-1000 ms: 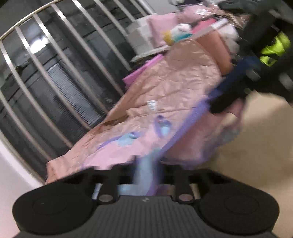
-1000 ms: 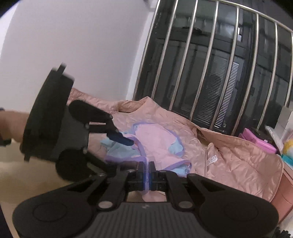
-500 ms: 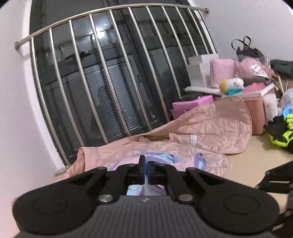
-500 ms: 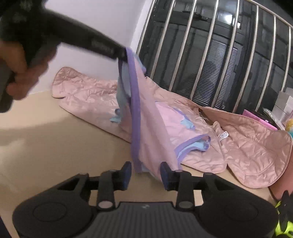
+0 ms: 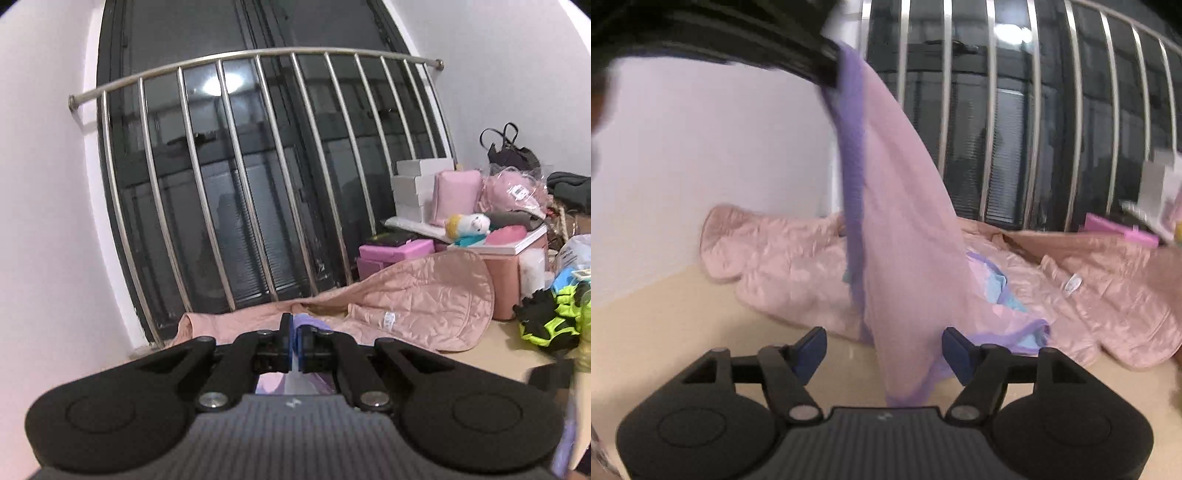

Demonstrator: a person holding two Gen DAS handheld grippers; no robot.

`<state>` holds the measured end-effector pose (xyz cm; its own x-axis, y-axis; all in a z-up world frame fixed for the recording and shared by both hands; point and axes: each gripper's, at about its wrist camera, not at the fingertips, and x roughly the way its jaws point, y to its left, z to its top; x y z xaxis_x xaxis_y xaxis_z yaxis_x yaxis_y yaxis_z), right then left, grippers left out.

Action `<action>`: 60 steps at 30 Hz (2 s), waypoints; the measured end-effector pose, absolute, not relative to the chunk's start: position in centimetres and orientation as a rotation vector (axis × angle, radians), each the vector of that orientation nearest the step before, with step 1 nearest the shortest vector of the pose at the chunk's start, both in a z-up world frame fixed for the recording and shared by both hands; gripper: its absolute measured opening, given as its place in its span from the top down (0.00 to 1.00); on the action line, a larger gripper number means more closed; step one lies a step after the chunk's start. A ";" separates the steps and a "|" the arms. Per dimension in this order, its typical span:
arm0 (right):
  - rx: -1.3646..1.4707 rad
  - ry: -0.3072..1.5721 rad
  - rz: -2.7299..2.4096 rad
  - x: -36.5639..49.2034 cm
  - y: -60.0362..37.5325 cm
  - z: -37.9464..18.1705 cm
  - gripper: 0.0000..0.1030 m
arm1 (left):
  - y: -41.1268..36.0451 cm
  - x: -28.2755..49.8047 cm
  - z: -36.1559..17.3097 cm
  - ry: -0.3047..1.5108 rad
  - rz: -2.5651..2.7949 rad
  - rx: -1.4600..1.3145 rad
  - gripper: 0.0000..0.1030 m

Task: Fold clothes

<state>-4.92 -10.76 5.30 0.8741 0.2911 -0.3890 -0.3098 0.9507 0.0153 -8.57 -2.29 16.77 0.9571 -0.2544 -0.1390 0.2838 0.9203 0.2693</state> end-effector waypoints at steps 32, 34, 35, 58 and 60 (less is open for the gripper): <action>-0.017 0.579 0.355 -15.3 -19.9 3.8 0.77 | 2.2 -9.5 4.3 0.497 -0.241 0.133 0.98; -0.081 0.596 0.244 -14.1 -19.1 2.4 0.75 | 2.3 -9.4 4.2 0.499 -0.245 0.126 0.98; -0.066 0.606 0.242 -13.4 -19.0 2.1 0.75 | 2.3 -9.4 4.2 0.499 -0.246 0.126 0.98; 0.423 0.584 0.565 -14.0 -27.1 3.4 0.88 | 3.2 -9.4 3.4 0.524 -0.232 0.123 0.98; 0.261 0.601 0.409 -14.4 -25.5 3.3 0.63 | 3.0 -9.6 3.3 0.527 -0.237 0.127 0.98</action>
<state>-14.36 -25.53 3.29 0.7486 0.4440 -0.4923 -0.2949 0.8881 0.3526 -9.63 3.02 3.30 0.8379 -0.1906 -0.5115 0.2554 0.9651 0.0587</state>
